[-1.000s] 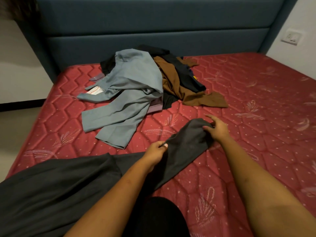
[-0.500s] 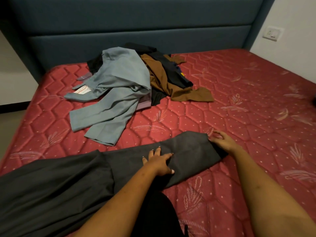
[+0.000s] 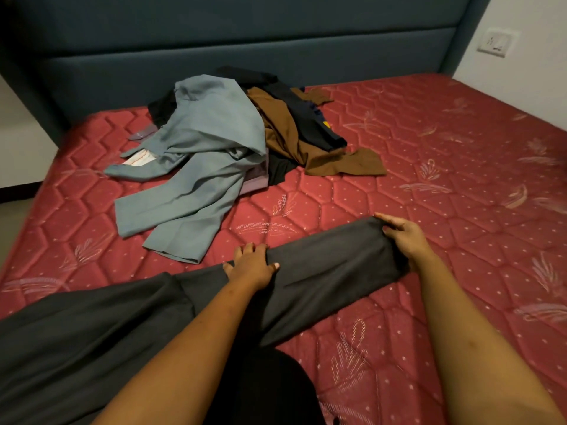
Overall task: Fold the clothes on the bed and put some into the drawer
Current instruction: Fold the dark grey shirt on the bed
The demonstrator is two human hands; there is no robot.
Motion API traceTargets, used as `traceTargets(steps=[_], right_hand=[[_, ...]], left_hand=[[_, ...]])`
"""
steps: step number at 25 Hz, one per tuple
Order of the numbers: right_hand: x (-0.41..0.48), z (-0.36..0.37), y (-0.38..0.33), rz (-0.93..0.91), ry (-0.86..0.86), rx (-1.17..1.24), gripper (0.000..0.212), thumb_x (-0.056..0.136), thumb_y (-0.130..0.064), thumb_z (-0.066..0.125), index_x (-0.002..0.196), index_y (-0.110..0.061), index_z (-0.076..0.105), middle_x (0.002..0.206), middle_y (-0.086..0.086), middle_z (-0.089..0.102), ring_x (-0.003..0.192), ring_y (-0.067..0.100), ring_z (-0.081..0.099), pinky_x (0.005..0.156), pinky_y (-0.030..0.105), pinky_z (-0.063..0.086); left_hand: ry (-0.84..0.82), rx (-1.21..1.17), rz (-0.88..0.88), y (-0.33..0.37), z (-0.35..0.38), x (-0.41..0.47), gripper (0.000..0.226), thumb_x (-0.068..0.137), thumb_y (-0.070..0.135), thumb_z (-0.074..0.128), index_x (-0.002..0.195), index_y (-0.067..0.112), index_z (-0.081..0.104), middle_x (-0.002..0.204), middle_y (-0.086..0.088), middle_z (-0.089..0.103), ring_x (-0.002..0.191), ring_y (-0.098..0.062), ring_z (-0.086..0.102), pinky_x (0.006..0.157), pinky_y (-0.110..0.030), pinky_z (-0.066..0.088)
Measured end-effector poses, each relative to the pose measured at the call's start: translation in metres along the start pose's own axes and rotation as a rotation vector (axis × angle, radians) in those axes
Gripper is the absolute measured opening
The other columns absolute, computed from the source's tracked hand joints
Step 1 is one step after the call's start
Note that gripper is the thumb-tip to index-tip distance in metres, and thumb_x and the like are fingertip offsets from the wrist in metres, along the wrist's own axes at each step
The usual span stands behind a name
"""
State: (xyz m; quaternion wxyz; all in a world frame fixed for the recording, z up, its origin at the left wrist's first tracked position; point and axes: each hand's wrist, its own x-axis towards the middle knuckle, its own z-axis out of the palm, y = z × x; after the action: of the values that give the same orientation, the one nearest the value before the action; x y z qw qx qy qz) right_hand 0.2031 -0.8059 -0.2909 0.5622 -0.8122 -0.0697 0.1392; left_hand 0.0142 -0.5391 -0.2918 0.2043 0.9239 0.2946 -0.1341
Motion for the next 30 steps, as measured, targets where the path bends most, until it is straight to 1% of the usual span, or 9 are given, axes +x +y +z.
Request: traceTargets(steps=[5, 9, 12, 14, 18, 22, 25, 27, 30], right_hand=[[0.006, 0.007, 0.017, -0.046, -0.058, -0.316, 0.064, 0.081, 0.004, 0.070, 0.140, -0.010, 0.047, 0.134, 0.004, 0.053, 0.125, 0.019, 0.049, 0.106, 0.027, 0.036], [0.007, 0.013, 0.022, -0.116, 0.156, -0.549, 0.048, 0.083, 0.013, 0.053, 0.124, -0.009, 0.064, 0.124, 0.018, 0.062, 0.114, 0.034, 0.059, 0.101, 0.034, 0.042], [-0.008, 0.019, 0.031, -0.019, 0.275, -0.697, 0.043, 0.096, -0.018, 0.050, 0.140, -0.020, 0.049, 0.129, 0.018, 0.053, 0.116, 0.039, 0.051, 0.097, 0.044, 0.042], [-0.017, 0.024, 0.035, 0.109, 0.285, -0.840, 0.051, 0.097, -0.043, 0.044, 0.143, -0.021, 0.040, 0.134, 0.017, 0.049, 0.120, 0.041, 0.046, 0.097, 0.047, 0.040], [-0.033, 0.037, 0.023, 0.179, 0.306, -0.909, 0.067, 0.088, -0.066, 0.044, 0.126, -0.012, 0.049, 0.126, 0.016, 0.056, 0.114, 0.039, 0.053, 0.092, 0.045, 0.043], [-0.029, 0.029, 0.011, 0.389, 0.102, -0.660, 0.072, 0.070, -0.065, 0.071, 0.111, -0.009, 0.055, 0.108, 0.012, 0.063, 0.100, 0.034, 0.063, 0.082, 0.040, 0.049], [-0.029, 0.023, -0.009, 0.411, -0.022, -0.301, 0.033, 0.076, -0.026, 0.080, 0.098, -0.008, 0.062, 0.099, 0.013, 0.064, 0.076, 0.026, 0.060, 0.065, 0.033, 0.049], [-0.035, 0.026, -0.039, 0.366, -0.056, -0.091, 0.020, 0.081, -0.005, 0.072, 0.100, -0.007, 0.064, 0.100, 0.017, 0.065, 0.068, 0.022, 0.059, 0.059, 0.029, 0.047], [-0.045, 0.059, -0.102, 0.188, -0.097, -0.017, 0.006, 0.084, -0.004, 0.067, 0.084, -0.009, 0.063, 0.087, 0.017, 0.065, 0.068, 0.025, 0.059, 0.061, 0.028, 0.048]], left_hand=[[0.177, 0.085, -0.055, -0.001, 0.005, 0.006, 0.040, 0.094, 0.032, 0.056, 0.129, 0.020, 0.041, 0.134, -0.007, 0.048, 0.128, -0.028, 0.039, 0.107, -0.052, 0.026], [0.320, 0.185, -0.004, -0.007, 0.004, 0.015, 0.027, 0.096, 0.019, 0.047, 0.121, 0.022, 0.055, 0.126, -0.003, 0.054, 0.119, -0.024, 0.046, 0.095, -0.039, 0.034], [0.500, 0.181, -0.032, -0.002, 0.008, 0.009, 0.030, 0.096, 0.021, 0.048, 0.125, 0.024, 0.051, 0.127, -0.003, 0.047, 0.119, -0.024, 0.041, 0.096, -0.042, 0.032], [0.416, 0.152, 0.067, 0.009, 0.018, -0.002, 0.041, 0.094, 0.030, 0.052, 0.134, 0.026, 0.041, 0.141, -0.002, 0.036, 0.130, -0.024, 0.032, 0.104, -0.050, 0.027], [-0.038, 0.128, 0.300, 0.038, 0.036, -0.020, 0.058, 0.096, 0.050, 0.043, 0.148, 0.035, 0.023, 0.160, 0.001, 0.008, 0.146, -0.024, 0.006, 0.112, -0.061, 0.007], [-0.230, 0.123, 0.280, 0.043, 0.031, -0.023, 0.063, 0.096, 0.050, 0.045, 0.151, 0.037, 0.016, 0.162, 0.001, -0.003, 0.148, -0.024, -0.003, 0.114, -0.060, 0.004], [-0.240, 0.042, 0.230, 0.023, 0.014, -0.029, 0.064, 0.095, 0.050, 0.046, 0.151, 0.037, 0.017, 0.162, 0.001, 0.002, 0.148, -0.025, 0.000, 0.115, -0.057, 0.007], [-0.132, -0.011, 0.217, -0.003, 0.003, -0.035, 0.062, 0.094, 0.049, 0.048, 0.149, 0.036, 0.023, 0.161, 0.000, 0.009, 0.146, -0.026, 0.008, 0.115, -0.054, 0.012], [0.139, -0.278, 0.198, -0.061, -0.017, -0.051, 0.060, 0.086, 0.048, 0.053, 0.141, 0.024, 0.043, 0.147, -0.006, 0.037, 0.133, -0.024, 0.035, 0.111, -0.038, 0.028]])
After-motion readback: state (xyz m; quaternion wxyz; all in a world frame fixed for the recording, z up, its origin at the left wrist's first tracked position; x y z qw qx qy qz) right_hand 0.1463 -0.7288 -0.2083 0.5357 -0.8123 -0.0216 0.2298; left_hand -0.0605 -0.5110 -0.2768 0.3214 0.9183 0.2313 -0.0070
